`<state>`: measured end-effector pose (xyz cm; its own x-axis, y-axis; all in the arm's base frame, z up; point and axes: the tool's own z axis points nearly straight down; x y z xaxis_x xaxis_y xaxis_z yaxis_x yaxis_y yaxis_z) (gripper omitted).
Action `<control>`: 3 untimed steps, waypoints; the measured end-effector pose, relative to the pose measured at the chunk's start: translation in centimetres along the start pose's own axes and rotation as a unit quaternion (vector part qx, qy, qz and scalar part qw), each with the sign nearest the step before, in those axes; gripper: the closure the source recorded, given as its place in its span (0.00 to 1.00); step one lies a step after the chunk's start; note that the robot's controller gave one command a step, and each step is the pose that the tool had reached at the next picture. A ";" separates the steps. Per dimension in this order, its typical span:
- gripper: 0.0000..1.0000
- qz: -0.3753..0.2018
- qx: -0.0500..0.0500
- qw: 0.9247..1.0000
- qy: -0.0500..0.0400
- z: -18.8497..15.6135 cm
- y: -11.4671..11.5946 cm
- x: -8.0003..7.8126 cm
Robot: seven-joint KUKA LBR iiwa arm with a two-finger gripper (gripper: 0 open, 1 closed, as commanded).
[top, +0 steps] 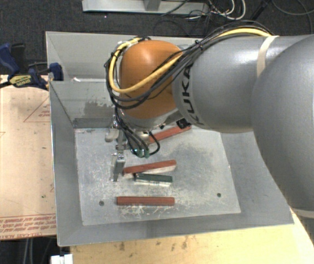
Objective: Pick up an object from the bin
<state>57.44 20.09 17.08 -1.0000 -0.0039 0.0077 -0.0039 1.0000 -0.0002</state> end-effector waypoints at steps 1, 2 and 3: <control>0.00 0.002 -0.001 1.000 -0.004 -0.5 -0.1 -0.2; 0.00 -0.045 -0.001 0.999 -0.005 5.8 -4.3 4.6; 0.00 -0.032 0.000 0.999 -0.002 6.6 -7.2 3.8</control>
Offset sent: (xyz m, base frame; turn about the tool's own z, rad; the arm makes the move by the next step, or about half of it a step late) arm -0.0797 -0.0734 -0.1008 -0.1527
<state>53.62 12.88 10.52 -0.9977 -0.0675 0.0045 -0.0675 0.9977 0.0010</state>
